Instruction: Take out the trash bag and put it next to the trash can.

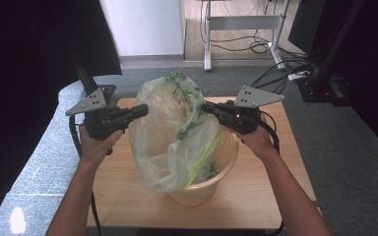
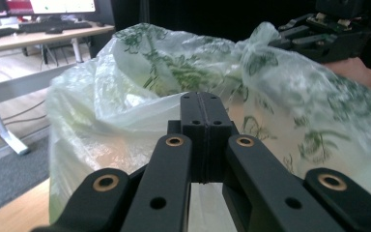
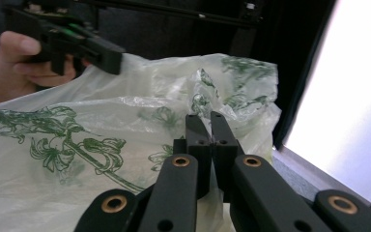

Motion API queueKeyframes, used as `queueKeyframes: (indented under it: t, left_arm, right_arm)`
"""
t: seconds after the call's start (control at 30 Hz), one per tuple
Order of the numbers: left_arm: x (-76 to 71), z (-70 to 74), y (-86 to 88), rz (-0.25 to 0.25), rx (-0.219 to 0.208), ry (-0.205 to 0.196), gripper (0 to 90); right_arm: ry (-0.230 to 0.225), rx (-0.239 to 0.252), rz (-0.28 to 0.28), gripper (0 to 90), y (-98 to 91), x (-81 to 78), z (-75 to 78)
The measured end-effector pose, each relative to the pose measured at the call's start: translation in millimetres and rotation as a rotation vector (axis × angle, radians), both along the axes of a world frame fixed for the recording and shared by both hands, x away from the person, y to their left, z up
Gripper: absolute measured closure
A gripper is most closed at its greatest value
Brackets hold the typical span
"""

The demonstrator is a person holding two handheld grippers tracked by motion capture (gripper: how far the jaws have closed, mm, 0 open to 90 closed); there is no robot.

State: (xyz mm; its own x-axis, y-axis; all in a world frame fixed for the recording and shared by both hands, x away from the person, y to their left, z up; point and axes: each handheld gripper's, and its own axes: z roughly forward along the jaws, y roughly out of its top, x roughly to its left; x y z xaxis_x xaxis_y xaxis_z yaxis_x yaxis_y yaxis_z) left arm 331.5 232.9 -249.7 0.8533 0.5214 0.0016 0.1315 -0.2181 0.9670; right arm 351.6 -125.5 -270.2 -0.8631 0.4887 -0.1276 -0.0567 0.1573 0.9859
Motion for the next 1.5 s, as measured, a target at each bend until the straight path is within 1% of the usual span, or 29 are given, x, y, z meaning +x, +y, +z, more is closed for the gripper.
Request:
queueKeyframes:
  t: [0.07, 0.13, 0.17, 0.23, 0.27, 0.33, 0.47, 0.57, 0.6, 0.63, 0.7, 0.77, 0.8, 0.83, 0.87, 0.9, 0.97, 1.0, 1.03, 1.1, 1.13, 1.17, 1.23, 1.3, 1.37, 1.4, 1.43, 1.47, 1.5]
  left_arm:
    - [-3.6, 7.0, -8.0, -0.019, 0.011, -0.009, 90.0]
    - [-10.4, 16.4, -22.6, -0.054, 0.019, -0.024, 90.0]
    - [-10.4, 16.4, -22.6, -0.054, 0.019, -0.024, 90.0]
    - [-14.5, 21.5, -33.7, -0.085, 0.019, -0.025, 90.0]
    - [-17.8, 25.4, -45.7, -0.113, 0.029, -0.022, 90.0]
    - [-19.5, 26.8, -51.7, -0.122, 0.038, -0.025, 90.0]
    - [-27.1, 30.9, -73.5, -0.172, 0.067, -0.03, 90.0]
    - [-28.3, 31.2, -78.4, -0.186, 0.073, -0.029, 90.0]
    - [-28.6, 30.7, -81.5, -0.196, 0.073, -0.022, 90.0]
    - [-28.6, 30.1, -83.1, -0.203, 0.071, -0.019, 90.0]
    - [-28.3, 28.4, -85.6, -0.209, 0.073, -0.012, 90.0]
    - [-27.9, 26.8, -86.9, -0.212, 0.074, -0.009, 90.0]
    - [-27.7, 25.9, -87.1, -0.214, 0.071, -0.007, 90.0]
    - [-27.5, 25.1, -87.0, -0.215, 0.067, -0.003, 89.9]
    - [-27.1, 24.4, -86.3, -0.22, 0.062, 0.0, 89.4]
    - [-27.0, 23.7, -85.1, -0.223, 0.051, 0.004, 89.4]
    - [-27.7, 23.0, -82.0, -0.213, 0.042, 0.003, 85.9]
    - [-28.3, 23.0, -79.6, -0.203, 0.043, 0.0, 85.9]
    - [-30.8, 23.8, -72.1, -0.183, 0.037, -0.012, 82.1]
    - [-32.1, 24.7, -66.5, -0.172, 0.029, -0.022, 79.8]
    - [-33.3, 25.8, -59.9, -0.159, 0.022, -0.031, 72.6]
    - [-34.3, 26.6, -52.8, -0.139, 0.012, -0.042, 72.6]
    - [-34.8, 27.1, -36.6, -0.099, 0.001, -0.06, 61.3]
    - [-33.4, 24.3, -19.6, -0.066, -0.016, -0.063, 55.5]
    - [-29.2, 18.0, -4.3, -0.029, -0.041, -0.048, 45.6]
    - [-25.7, 13.4, 1.5, -0.027, -0.052, -0.032, 42.5]
    - [-21.8, 7.9, 5.3, -0.034, -0.058, -0.009, 35.7]
    - [-18.1, 1.8, 6.6, -0.041, -0.055, 0.014, 35.7]
    - [-15.2, -4.5, 5.3, -0.053, -0.047, 0.032, 31.5]
  right_arm:
    - [-0.007, -0.008, 0.036, 89.3, 5.5, -9.2, 5.3]
    - [-0.011, -0.017, 0.058, 89.2, 9.1, -13.9, 7.9]
    - [-0.011, -0.017, 0.058, 89.2, 9.1, -13.9, 7.9]
    - [-0.004, -0.029, 0.096, 89.1, 18.0, -21.1, 10.2]
    - [-0.001, -0.033, 0.108, 89.0, 21.0, -23.0, 10.4]
    - [0.0, -0.033, 0.113, 88.6, 23.9, -25.2, 10.6]
    - [0.005, -0.037, 0.153, 80.2, 33.5, -31.9, 9.6]
    - [0.012, -0.049, 0.17, 76.4, 36.5, -33.2, 8.4]
    - [0.025, -0.061, 0.185, 62.3, 40.2, -33.0, 6.6]
    - [0.025, -0.061, 0.185, 62.3, 40.2, -33.0, 6.6]
    - [0.036, -0.059, 0.187, 54.2, 42.9, -32.8, 6.2]
    - [0.032, -0.062, 0.186, 55.2, 45.6, -33.2, 6.4]
    - [0.023, -0.068, 0.186, 60.3, 47.5, -33.9, 6.5]
    - [0.007, -0.078, 0.181, 66.7, 49.3, -34.9, 6.4]
    - [-0.008, -0.091, 0.174, 77.9, 52.4, -36.5, 5.9]
    - [-0.008, -0.091, 0.174, 77.9, 52.4, -36.5, 5.9]
    - [-0.017, -0.092, 0.155, 86.4, 54.0, -37.2, 5.3]
    - [-0.017, -0.092, 0.155, 86.4, 54.0, -37.2, 5.3]
    - [-0.014, -0.098, 0.133, 87.5, 53.6, -37.1, 5.2]
    - [-0.011, -0.102, 0.122, 87.7, 52.4, -36.5, 5.1]
    - [-0.006, -0.1, 0.109, 87.8, 47.6, -34.8, 5.3]
    - [-0.006, -0.1, 0.109, 87.8, 47.6, -34.8, 5.3]
    - [-0.002, -0.081, 0.1, 87.8, 40.3, -32.9, 7.0]
    - [0.001, -0.047, 0.096, 87.8, 32.2, -32.5, 10.5]
    - [-0.002, -0.014, 0.09, 87.8, 25.0, -33.5, 15.4]
    - [-0.002, 0.003, 0.088, 87.8, 22.2, -34.3, 18.2]
    - [-0.007, 0.033, 0.085, 87.8, 18.6, -35.6, 24.0]
    - [-0.007, 0.033, 0.085, 87.8, 18.6, -35.6, 24.0]
    - [-0.009, 0.048, 0.084, 87.9, 18.0, -36.3, 27.0]
